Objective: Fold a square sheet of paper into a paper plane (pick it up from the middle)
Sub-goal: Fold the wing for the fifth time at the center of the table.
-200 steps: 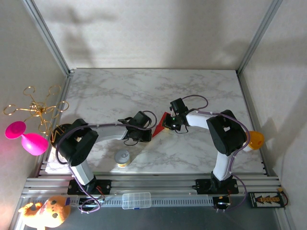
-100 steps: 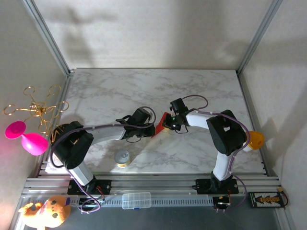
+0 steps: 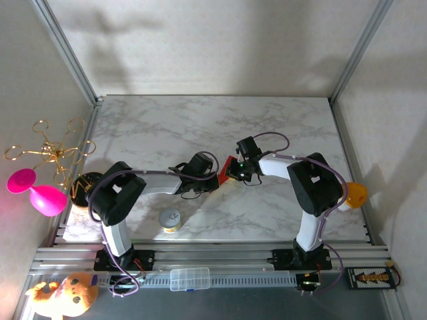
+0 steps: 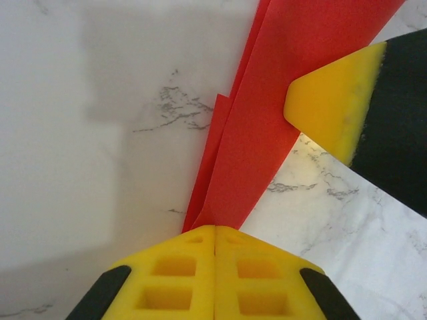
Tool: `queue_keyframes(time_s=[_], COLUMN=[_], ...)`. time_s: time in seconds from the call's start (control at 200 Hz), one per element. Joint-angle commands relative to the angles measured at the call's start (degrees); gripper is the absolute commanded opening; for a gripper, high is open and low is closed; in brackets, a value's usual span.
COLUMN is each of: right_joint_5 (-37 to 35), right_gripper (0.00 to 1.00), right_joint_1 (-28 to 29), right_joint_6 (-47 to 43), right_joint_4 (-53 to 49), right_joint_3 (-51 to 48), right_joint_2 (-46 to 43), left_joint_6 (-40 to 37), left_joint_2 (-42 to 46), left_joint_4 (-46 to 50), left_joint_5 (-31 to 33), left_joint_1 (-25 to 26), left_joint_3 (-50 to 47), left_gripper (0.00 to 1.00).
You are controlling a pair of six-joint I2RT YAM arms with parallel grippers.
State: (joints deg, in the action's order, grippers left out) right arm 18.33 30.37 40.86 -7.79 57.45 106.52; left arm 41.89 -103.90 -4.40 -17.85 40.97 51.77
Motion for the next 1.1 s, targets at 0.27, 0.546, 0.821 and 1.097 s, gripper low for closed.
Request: queue_keyframes(time_s=[0.27,0.546,0.821,1.097], right_joint_5=[1.5,3.0,3.5,0.8], right_gripper=[0.16,0.13,0.12,0.11], right_joint_1=[0.2,2.3,2.5,2.4], right_joint_6=[-3.5,-1.5,-3.2,-3.1], right_joint_4=[-2.0,-0.1,-0.6,-1.5], right_joint_3=[3.0,0.2,1.7,0.3], right_joint_2=[-3.4,-3.2,0.4,2.2], left_joint_6=[-0.3,0.0,-0.3,-1.4], left_joint_2=[-0.5,-0.9,-0.3,2.8], left_joint_4=[3.5,3.0,3.6,1.0], left_joint_5=[3.7,3.2,2.9,0.4], left_joint_1=[0.4,0.4,0.4,0.4], left_joint_3=[-1.4,-1.4,-1.1,-0.5], left_gripper=[0.03,0.01,0.01,0.03])
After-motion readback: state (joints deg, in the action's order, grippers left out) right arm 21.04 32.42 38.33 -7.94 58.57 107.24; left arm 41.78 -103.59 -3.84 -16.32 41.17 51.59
